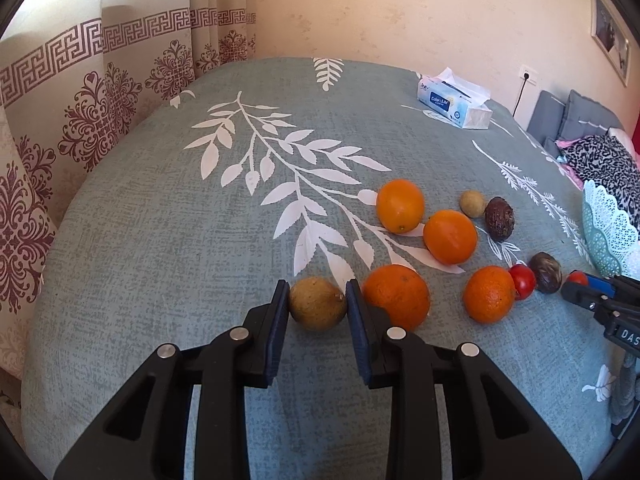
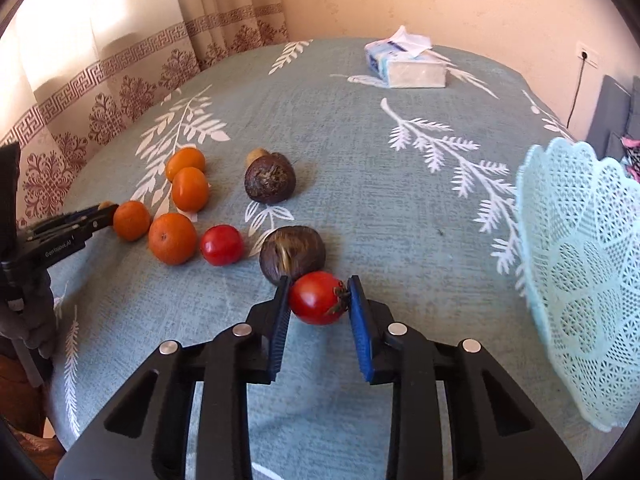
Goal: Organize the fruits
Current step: 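Grasp the brown round fruit with the left tool while the right tool grasps the red tomato, then drop the tomato into the blue basket with the right tool while the left tool carries the brown fruit there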
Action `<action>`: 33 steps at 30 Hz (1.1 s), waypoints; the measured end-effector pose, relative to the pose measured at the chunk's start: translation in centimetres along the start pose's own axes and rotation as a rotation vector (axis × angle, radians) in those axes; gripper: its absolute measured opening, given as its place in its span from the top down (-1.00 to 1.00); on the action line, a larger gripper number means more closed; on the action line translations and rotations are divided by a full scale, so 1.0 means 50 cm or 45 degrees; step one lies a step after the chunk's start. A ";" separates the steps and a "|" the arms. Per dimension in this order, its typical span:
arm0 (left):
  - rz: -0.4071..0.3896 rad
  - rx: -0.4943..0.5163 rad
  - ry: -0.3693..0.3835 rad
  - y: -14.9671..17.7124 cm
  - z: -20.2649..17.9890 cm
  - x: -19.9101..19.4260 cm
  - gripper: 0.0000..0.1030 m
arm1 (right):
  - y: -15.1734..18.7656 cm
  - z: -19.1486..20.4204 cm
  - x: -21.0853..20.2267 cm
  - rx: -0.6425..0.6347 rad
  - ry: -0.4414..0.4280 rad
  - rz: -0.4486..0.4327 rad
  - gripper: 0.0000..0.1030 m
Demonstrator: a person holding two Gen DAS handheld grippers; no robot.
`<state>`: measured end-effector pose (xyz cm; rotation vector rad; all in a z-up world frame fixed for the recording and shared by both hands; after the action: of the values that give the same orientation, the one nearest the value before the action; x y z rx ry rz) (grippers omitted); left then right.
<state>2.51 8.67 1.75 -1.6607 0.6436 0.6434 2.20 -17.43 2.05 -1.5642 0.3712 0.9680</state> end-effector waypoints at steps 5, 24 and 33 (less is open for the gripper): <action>-0.010 -0.009 -0.007 0.005 -0.021 -0.019 0.44 | 0.011 -0.028 -0.042 0.059 0.018 -0.055 0.43; -0.058 0.129 0.120 -0.005 -0.191 -0.082 0.43 | 0.087 -0.223 -0.182 0.360 0.311 -0.196 0.43; -0.035 0.232 0.214 0.003 -0.298 -0.080 0.44 | 0.119 -0.271 -0.197 0.470 0.344 -0.218 -0.11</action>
<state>0.68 -5.74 6.95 -1.5603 0.7750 0.4149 -2.90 -34.19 4.86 -1.3607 0.5611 0.5204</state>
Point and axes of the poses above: each gripper's, at about its wrist camera, not at the fingertips, and x roughly the way its jaws point, z to its left, y to its underside, the point moved 1 cm from there along x, roughly the way its jaws point, and after that the axes turned 9 degrees about -x, right-handed, at the moved point
